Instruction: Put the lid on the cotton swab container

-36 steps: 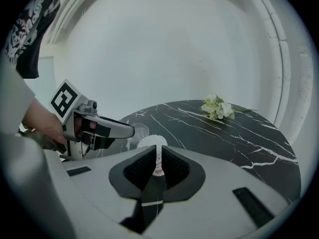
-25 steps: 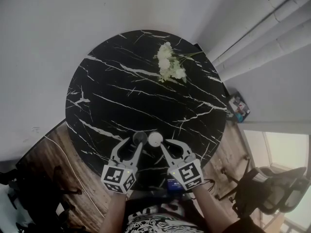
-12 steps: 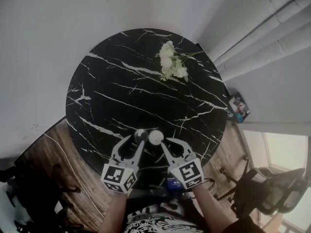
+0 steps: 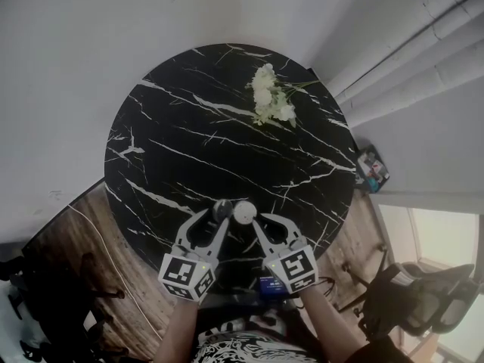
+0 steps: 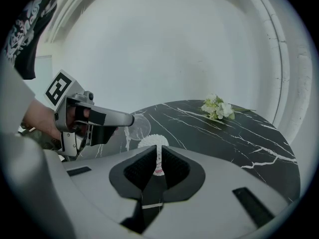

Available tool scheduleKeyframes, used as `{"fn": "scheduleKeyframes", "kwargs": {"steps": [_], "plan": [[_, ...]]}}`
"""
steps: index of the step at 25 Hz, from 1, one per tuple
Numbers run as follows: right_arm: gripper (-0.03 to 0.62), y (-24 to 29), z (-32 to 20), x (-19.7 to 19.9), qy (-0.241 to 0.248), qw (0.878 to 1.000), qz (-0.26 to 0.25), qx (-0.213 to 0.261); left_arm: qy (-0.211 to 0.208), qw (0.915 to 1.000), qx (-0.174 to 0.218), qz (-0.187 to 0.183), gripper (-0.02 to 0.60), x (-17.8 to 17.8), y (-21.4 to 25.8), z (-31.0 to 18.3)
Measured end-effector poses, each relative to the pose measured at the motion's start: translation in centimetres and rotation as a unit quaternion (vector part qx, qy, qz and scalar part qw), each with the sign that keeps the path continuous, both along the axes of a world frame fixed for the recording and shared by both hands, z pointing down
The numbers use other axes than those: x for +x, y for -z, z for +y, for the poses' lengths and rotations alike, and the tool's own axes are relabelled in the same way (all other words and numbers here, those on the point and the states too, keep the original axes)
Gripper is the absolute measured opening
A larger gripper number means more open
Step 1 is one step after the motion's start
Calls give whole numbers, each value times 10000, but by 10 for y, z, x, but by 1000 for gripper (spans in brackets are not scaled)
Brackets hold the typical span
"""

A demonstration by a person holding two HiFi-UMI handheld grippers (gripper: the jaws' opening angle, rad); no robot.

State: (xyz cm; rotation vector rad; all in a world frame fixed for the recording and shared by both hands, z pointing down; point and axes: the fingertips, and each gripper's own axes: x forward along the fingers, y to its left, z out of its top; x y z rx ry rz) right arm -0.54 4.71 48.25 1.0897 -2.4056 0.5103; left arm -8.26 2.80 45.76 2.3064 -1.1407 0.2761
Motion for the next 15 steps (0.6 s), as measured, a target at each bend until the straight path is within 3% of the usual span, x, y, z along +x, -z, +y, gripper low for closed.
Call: {"fn": "scheduleKeyframes", "kwargs": {"steps": [15], "plan": [[20, 0, 0, 0, -15, 10000, 46, 13, -363, 9993, -33, 30, 141, 16, 3, 9]]}}
